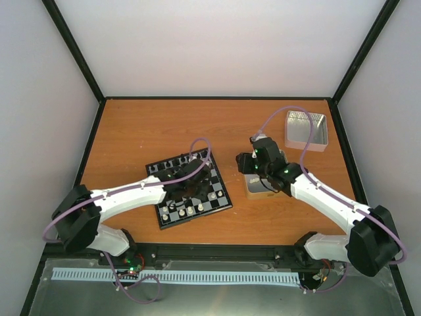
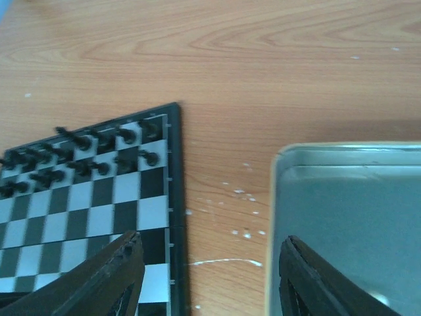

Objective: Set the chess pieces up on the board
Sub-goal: Place the chess piece on the chessboard, then pick up the chess piece from the storage box.

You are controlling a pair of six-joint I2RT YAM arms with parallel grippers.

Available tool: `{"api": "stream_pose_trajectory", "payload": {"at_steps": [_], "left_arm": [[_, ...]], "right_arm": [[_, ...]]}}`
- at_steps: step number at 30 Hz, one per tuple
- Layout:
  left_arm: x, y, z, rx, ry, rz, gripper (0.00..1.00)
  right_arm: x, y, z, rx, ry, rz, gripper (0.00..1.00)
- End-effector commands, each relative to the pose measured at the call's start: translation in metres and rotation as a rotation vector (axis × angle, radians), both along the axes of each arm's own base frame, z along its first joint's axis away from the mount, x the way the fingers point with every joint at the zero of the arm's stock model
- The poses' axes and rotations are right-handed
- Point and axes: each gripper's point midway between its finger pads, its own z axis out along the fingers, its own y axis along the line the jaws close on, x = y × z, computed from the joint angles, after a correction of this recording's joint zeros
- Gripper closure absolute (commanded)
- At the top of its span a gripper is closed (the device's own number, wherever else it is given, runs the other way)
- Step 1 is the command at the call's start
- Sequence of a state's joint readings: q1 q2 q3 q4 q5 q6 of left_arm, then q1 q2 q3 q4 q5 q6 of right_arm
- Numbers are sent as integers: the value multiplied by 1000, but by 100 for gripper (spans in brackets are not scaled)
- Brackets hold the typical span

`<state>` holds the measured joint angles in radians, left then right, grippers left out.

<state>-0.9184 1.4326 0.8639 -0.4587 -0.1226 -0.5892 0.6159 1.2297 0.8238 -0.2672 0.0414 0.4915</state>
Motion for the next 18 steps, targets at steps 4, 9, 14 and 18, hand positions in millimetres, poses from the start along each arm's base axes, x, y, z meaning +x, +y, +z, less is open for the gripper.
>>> {"api": "stream_pose_trajectory", "payload": {"at_steps": [4, 9, 14, 18], "left_arm": [[28, 32, 87, -85, -221, 186, 72], [32, 69, 117, -160, -324, 293, 67], [28, 86, 126, -203, -356, 331, 60], [24, 89, 119, -205, -333, 341, 58]], "right_arm": [[3, -67, -43, -167, 167, -242, 43], [13, -112, -74, -262, 233, -359, 43], [38, -134, -87, -393, 194, -421, 46], [57, -145, -104, -440, 205, -419, 54]]}}
